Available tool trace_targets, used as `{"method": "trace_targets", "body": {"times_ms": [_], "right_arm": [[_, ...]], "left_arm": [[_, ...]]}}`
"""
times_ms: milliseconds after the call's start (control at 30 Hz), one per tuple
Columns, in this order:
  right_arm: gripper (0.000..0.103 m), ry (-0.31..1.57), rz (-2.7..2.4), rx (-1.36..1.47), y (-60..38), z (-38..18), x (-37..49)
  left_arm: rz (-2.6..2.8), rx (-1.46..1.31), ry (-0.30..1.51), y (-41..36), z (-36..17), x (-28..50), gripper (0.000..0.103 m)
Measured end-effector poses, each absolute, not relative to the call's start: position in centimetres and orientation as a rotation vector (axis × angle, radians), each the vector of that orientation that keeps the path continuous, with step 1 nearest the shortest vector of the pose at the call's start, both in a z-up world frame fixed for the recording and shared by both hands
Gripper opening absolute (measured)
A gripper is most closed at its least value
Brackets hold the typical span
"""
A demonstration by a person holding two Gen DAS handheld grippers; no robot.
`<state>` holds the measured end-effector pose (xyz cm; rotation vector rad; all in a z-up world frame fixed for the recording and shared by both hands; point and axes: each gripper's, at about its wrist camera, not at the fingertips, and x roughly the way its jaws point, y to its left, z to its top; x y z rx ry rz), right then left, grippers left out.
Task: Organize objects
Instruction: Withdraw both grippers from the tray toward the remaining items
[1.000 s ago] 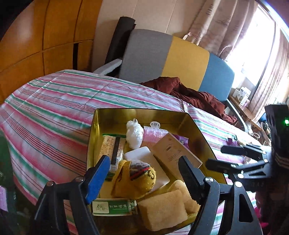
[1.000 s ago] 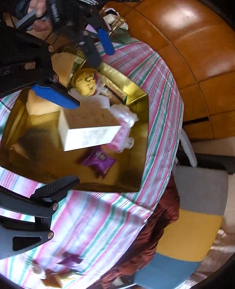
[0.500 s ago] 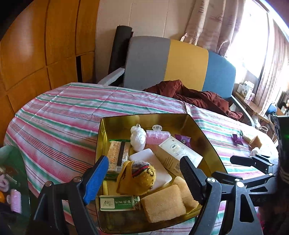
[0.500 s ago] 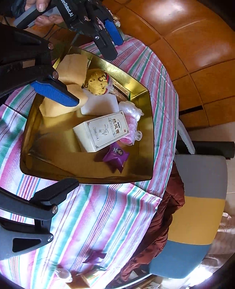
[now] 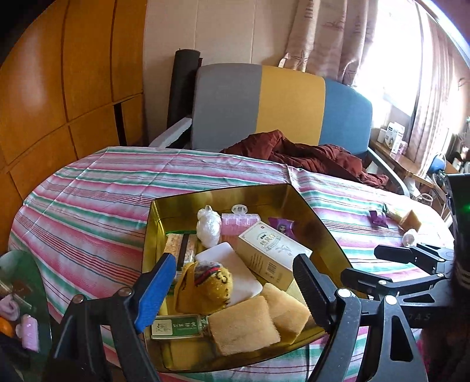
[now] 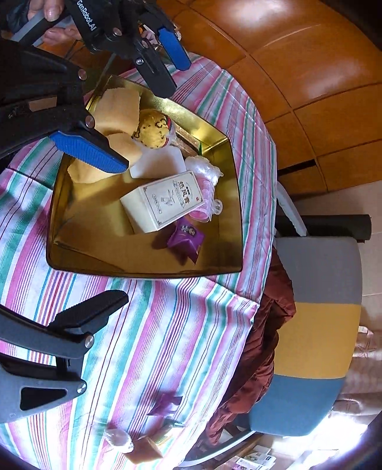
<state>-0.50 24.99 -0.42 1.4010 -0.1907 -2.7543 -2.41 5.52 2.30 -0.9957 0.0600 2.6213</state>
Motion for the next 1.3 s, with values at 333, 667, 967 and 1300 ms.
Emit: {"method": "trace_targets", "body": {"times_ms": [333,667,967,1300], "right_arm": [[0.083,-0.250,-2.803,1.438,28.0,-0.9,0.4],[0.083,-0.371,-2.872,1.574,34.3,-2.1,1.5],[0.083,-0.733,-2.937,1.753,44.4,-3.4,4.5],[0.083,-0.977,-3.080,1.782,54.4,-1.8,7.7]], "left_arm": [[2.584,-0.975,0.108,7.5,2.8,-1.6,0.083],[2.522,-0.942,0.174,10.6,3.4,-1.3,0.083],[2.421,-0.924,0.237,14.7,3.4,-1.1,0.083],[2.321,-0.927,0.302,19.2,3.0,-1.3,0.083]]}}
